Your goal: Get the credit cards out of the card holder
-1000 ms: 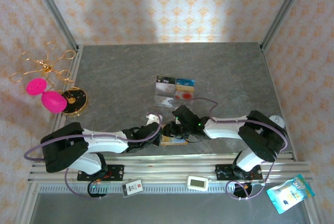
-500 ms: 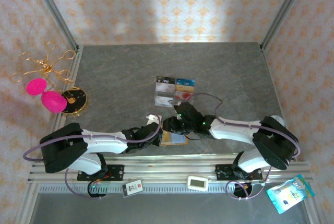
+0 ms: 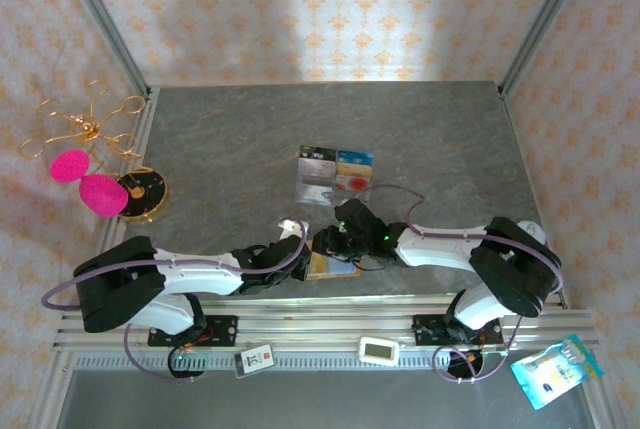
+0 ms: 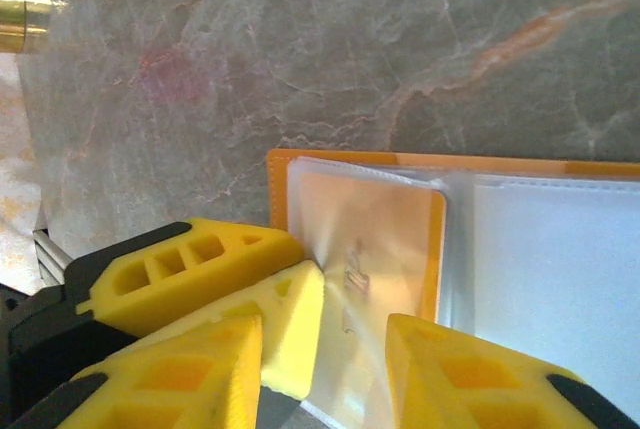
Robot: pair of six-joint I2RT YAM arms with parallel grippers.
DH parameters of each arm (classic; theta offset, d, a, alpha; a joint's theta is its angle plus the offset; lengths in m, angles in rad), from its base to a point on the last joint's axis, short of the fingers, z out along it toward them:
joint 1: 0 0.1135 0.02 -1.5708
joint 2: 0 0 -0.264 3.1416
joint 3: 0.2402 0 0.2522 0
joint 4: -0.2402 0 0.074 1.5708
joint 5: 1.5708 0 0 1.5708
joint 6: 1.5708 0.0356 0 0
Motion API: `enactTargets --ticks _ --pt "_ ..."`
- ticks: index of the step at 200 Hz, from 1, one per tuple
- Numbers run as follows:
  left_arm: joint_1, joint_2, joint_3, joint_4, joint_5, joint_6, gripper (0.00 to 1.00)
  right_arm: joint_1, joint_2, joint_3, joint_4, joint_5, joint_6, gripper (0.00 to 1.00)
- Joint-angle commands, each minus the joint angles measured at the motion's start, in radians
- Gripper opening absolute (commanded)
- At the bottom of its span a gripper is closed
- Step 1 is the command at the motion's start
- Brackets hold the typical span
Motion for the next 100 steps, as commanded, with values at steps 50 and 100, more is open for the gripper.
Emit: enactTargets --ticks 50,100 --pt "-0.008 -0.012 -0.031 -0.014 0.023 -0.009 0.17 0.011 0.01 -0.011 0.01 -0.027 0.03 0.37" --pt "-0.009 -0.012 -0.035 -0.008 0.025 -0.006 0.17 0.02 0.035 -0.006 0.024 -0.035 0.032 0.36"
